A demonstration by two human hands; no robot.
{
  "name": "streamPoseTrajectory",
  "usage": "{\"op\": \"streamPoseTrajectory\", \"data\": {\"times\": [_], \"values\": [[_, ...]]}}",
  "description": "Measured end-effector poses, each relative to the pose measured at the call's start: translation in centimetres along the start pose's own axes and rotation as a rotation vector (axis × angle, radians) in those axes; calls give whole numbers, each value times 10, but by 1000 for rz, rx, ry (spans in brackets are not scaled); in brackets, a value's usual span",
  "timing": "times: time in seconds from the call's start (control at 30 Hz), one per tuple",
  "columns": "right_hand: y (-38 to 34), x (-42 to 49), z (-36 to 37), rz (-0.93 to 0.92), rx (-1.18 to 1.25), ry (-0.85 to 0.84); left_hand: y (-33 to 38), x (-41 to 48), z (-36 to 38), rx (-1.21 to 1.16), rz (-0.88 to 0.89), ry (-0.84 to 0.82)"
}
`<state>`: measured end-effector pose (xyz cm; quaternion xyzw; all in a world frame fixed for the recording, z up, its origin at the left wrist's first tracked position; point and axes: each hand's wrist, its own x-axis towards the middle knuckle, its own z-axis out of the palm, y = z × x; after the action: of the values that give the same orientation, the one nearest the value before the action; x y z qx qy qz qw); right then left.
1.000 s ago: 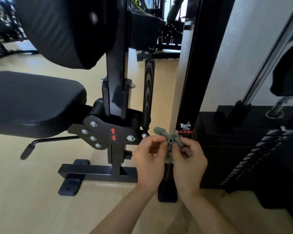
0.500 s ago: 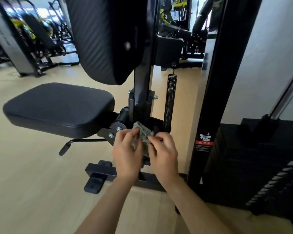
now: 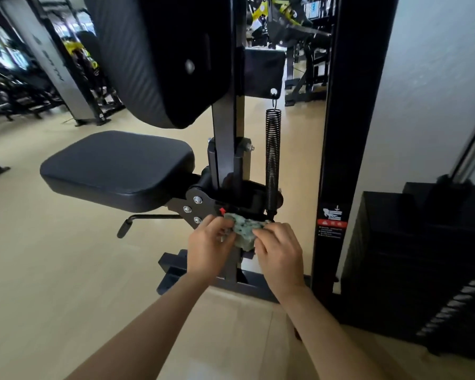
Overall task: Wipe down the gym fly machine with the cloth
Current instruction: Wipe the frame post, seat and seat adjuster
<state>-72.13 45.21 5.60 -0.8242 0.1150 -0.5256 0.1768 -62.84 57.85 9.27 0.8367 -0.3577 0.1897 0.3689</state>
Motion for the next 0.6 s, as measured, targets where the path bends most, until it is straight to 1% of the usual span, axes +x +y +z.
{"op": "streamPoseTrajectory", "data": {"times": [0.07,0.1,0.2,0.37,0.43,0.5,0.6], "values": [[-2,3,3,82,53,11,-3,3,-6,31,39,-6],[-3,3,4,92,62,9,-5,5,-9,46,45,-5],[-7,4,5,63,28,-25,-9,12,-21,91,58,31],[-19,15,10,21,-104,-85,-18,21,-40,102,26,24],[-24,17,14,-1,-159,-122,-19,18,-42,40,-13,49],[-25,16,14,14,-186,-149,-16,12,-37,-77,-92,81],[-17,9,6,-31,-149,-186,-11,1,-20,-224,-161,177]]}}
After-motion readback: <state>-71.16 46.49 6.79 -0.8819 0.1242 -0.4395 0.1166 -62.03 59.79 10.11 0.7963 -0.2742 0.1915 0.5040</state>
